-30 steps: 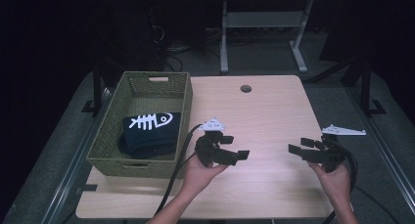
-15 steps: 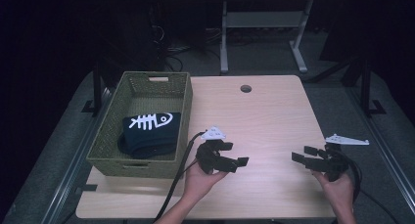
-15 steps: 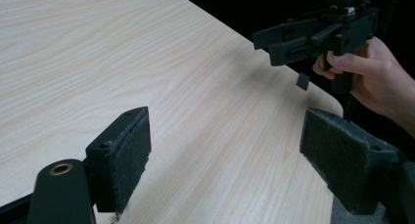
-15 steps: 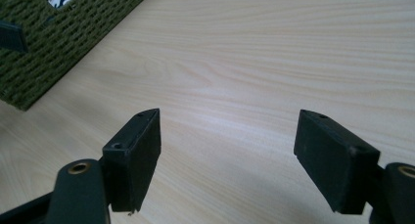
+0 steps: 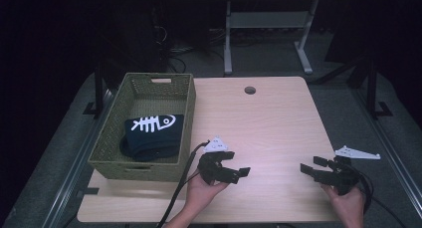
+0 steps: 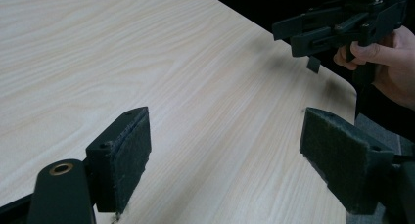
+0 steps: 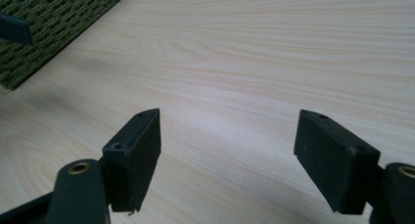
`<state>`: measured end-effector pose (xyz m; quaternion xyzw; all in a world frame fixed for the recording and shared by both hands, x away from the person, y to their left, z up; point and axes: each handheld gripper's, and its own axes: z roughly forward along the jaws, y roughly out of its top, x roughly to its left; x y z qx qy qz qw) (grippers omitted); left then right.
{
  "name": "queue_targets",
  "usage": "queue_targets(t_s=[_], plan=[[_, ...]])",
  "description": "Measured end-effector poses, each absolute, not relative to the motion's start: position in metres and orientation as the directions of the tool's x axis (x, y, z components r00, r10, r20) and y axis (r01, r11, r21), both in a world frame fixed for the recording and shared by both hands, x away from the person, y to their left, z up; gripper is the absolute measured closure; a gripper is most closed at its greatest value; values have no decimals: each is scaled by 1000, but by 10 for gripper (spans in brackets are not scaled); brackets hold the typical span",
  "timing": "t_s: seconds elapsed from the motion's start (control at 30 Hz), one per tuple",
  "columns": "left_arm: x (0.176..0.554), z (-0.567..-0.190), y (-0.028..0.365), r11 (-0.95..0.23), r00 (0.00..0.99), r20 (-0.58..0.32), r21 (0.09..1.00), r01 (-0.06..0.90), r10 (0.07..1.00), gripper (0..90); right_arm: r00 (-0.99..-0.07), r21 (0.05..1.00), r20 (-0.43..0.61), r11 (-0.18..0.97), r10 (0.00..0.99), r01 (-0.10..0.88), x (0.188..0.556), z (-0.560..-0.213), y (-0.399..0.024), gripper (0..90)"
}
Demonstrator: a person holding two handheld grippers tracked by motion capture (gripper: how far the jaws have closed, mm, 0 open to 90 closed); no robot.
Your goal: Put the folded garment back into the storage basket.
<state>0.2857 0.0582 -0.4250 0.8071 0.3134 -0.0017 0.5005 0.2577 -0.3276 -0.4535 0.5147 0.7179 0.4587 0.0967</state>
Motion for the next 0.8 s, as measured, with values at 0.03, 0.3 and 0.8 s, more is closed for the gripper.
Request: queue_targets(t_s=[0.03, 0.3, 0.8], plan=[[285, -426, 58, -312, 804, -312, 803, 508, 506, 189, -451, 758, 339, 44, 826, 651, 256, -454, -328, 249], [276, -434, 63, -336, 807, -299, 794, 506, 510, 190, -453, 756, 323, 61, 831, 651, 245, -457, -327, 241], [257, -453, 78, -378, 832, -287, 788, 487, 474, 189, -449, 781, 291, 61, 845, 621, 226, -459, -332, 213]])
